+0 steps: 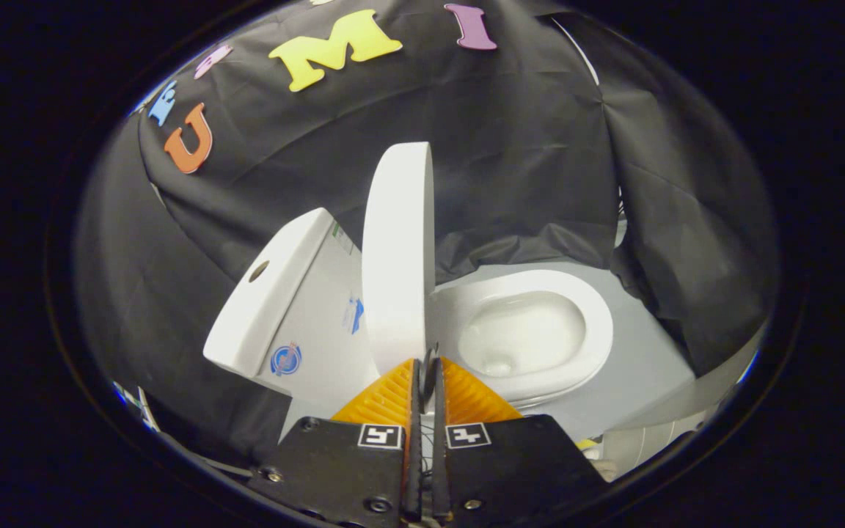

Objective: Open the toilet lid.

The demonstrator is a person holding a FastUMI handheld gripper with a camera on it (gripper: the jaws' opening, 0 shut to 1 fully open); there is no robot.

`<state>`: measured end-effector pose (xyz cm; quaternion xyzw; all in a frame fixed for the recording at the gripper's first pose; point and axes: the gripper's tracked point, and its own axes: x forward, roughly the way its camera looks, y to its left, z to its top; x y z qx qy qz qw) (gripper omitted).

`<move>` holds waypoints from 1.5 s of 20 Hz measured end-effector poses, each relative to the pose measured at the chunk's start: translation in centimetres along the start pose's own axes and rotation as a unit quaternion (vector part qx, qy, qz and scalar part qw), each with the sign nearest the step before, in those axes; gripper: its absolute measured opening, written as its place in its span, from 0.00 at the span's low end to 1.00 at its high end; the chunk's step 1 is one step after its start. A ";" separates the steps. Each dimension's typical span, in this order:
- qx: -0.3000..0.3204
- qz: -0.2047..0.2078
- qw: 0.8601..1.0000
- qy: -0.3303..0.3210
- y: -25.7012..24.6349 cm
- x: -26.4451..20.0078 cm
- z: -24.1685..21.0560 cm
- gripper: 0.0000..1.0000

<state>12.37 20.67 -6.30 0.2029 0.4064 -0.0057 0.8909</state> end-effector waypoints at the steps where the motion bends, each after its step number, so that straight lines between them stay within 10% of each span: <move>1: -0.001 -0.001 1.000 -0.002 0.2 0.2 -0.1 0.09; 30: -0.167 -0.061 0.983 -0.050 9.5 1.4 -2.3 0.10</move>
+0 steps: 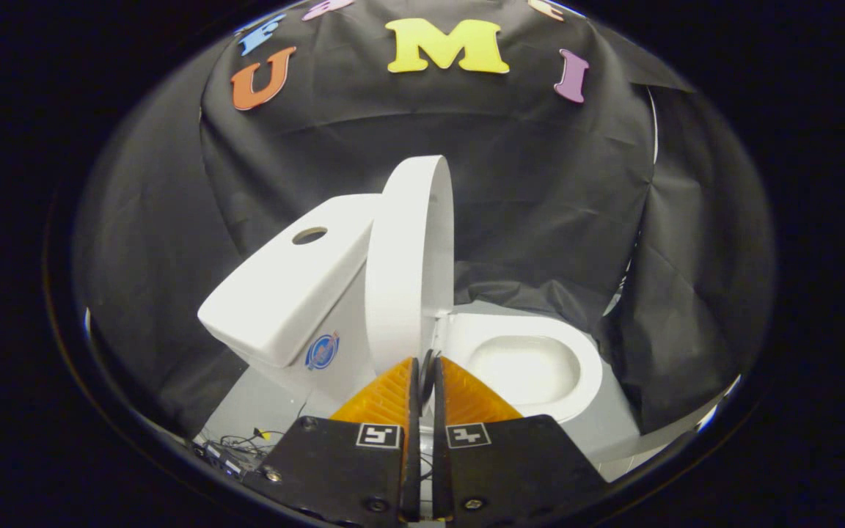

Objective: Open the toilet lid.

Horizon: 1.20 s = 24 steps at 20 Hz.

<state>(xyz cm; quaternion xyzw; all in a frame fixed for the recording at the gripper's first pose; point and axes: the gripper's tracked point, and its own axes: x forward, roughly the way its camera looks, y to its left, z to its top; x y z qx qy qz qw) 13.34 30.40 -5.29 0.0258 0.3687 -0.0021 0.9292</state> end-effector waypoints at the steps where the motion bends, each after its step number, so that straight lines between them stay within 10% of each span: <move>1: -0.004 0.000 1.000 -0.001 0.6 0.1 0.0 0.10; 24: -0.127 0.043 0.990 -0.037 5.5 1.5 -0.7 0.24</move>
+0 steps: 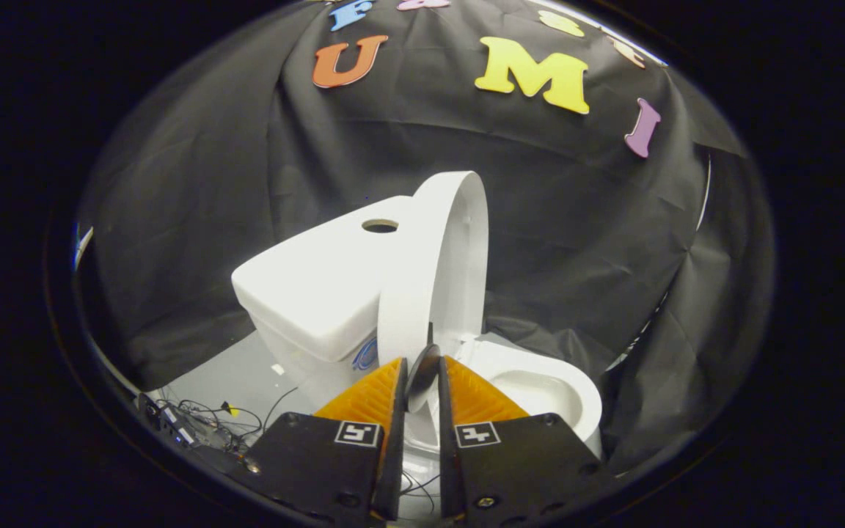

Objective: Open the toilet lid.

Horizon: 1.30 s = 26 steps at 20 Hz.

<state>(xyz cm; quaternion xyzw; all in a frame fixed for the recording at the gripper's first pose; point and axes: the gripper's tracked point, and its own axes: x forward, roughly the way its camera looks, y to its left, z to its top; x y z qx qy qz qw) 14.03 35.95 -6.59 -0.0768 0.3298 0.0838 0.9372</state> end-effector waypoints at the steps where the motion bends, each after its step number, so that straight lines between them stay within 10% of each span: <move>1: 0.006 0.009 1.000 0.008 0.1 0.1 -0.3 0.25; 8: 0.040 0.077 0.996 0.024 0.3 -0.8 -1.8 0.64; 26: 0.020 -0.017 0.997 -0.069 -14.3 -7.5 -4.6 0.84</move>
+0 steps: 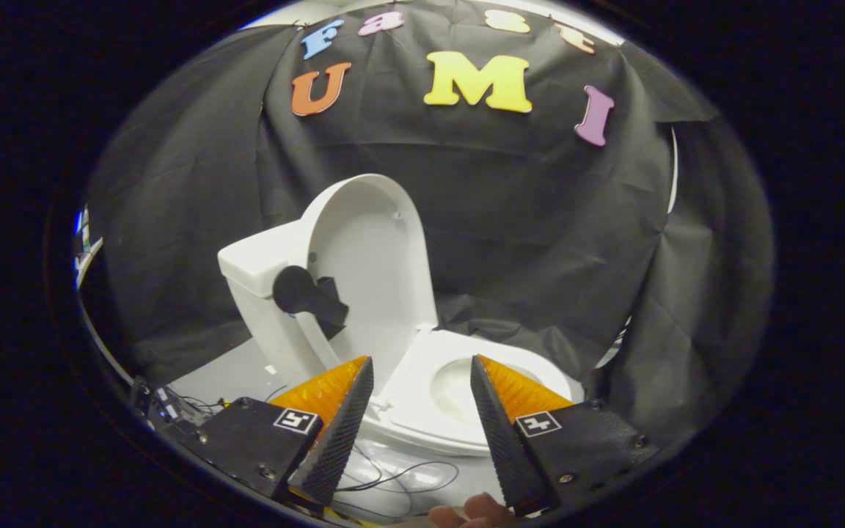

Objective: Open the toilet lid.

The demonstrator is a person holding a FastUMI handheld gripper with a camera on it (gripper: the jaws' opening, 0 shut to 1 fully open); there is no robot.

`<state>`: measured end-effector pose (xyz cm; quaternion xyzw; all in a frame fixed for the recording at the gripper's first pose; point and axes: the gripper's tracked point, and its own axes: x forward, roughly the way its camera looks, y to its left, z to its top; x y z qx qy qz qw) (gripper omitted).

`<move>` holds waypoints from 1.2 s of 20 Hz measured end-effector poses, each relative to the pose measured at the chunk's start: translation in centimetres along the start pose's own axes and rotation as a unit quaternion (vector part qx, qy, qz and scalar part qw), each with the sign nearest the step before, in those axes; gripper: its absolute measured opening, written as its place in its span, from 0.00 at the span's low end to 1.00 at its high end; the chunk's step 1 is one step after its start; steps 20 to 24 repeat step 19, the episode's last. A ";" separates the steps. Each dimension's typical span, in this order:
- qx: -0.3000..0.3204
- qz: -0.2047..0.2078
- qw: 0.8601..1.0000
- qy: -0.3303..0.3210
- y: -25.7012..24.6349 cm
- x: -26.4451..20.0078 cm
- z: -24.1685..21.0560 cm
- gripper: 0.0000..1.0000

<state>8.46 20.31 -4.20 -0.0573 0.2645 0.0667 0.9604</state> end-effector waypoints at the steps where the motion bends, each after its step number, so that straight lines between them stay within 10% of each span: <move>1: -0.004 -0.013 1.000 -0.014 -1.3 -0.4 0.0 0.84; 10: -0.009 -0.085 0.991 -0.106 -9.2 -4.7 -2.9 0.94; 24: 0.011 -0.064 0.989 -0.130 -12.5 -9.9 -4.5 1.00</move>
